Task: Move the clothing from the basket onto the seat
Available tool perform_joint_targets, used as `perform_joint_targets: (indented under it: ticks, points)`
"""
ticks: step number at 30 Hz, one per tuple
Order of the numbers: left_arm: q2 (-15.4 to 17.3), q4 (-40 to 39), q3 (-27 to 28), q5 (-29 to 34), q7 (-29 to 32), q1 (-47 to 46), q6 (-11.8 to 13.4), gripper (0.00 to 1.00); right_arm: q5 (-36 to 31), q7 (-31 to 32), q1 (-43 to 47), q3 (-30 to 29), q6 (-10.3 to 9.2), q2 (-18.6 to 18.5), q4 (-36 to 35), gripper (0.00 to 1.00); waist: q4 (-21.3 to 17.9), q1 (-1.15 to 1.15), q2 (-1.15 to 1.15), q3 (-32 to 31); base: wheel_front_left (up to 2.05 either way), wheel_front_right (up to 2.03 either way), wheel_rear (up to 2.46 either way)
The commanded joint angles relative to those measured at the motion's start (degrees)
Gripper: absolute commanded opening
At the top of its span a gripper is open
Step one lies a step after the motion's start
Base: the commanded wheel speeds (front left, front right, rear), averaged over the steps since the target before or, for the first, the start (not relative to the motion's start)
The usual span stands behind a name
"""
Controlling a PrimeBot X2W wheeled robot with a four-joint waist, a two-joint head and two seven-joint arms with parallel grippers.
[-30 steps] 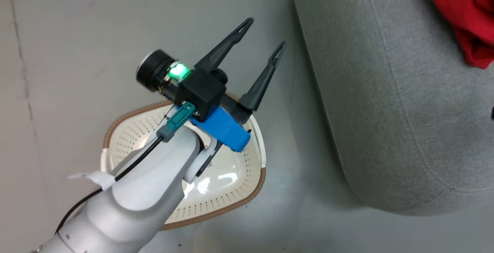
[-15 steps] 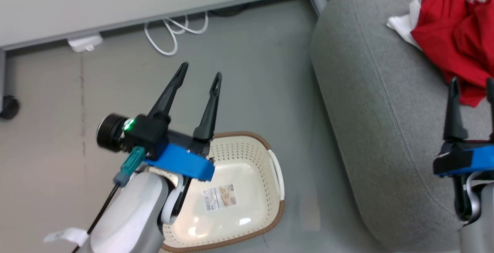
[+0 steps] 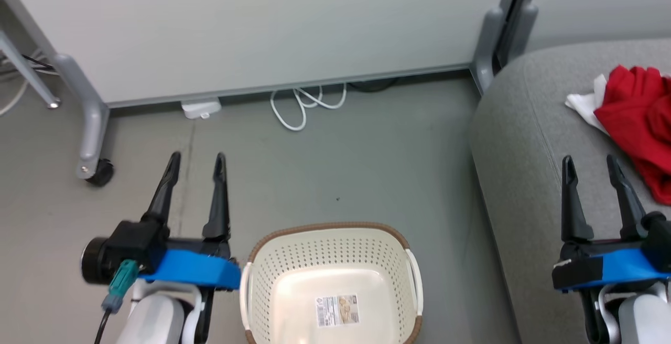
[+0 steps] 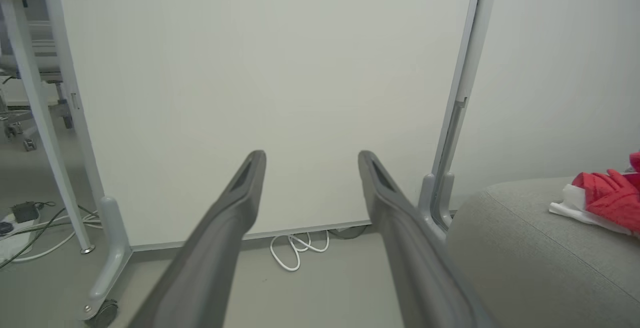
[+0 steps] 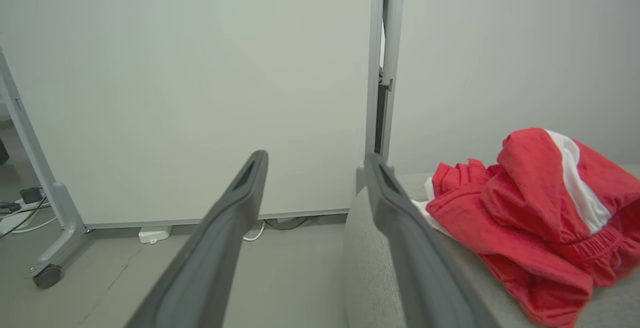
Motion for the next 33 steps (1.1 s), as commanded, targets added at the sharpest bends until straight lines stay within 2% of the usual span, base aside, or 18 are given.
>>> perform_joint_targets:
  ticks: [1, 13, 21, 33]
  points:
    - [-0.54, -0.27, 1.54, 0.60, -0.14, 1.58, -0.63, 1.00, -0.13, -0.19, 1.56, 0.12, 0.02, 0.32, -0.58, 1.00, 1.50, 0.02, 0.00, -1.92, 0.00, 0.00, 0.00]
    - [-4.32, -0.43, 10.58, 5.18, -0.14, 9.91, -3.47, 1.00, 0.47, -0.19, 7.46, 2.68, 0.03, 1.68, -1.37, 1.00, 2.19, 0.02, 0.00, -5.23, 0.00, 0.00, 0.00]
    - [-5.40, 0.73, 12.24, 6.97, -0.14, 11.93, -5.42, 1.00, 2.22, -0.19, 9.79, 5.00, 0.03, 1.76, -1.04, 1.00, 2.63, 0.02, 0.00, -6.21, 0.00, 0.00, 0.00]
    - [-6.09, 2.78, 13.42, 8.22, -0.14, 11.43, -6.32, 1.00, 3.44, -0.19, 10.01, 6.35, 0.02, 1.78, 0.49, 1.00, 2.79, 0.02, 0.00, -6.36, 0.00, 0.00, 0.00]
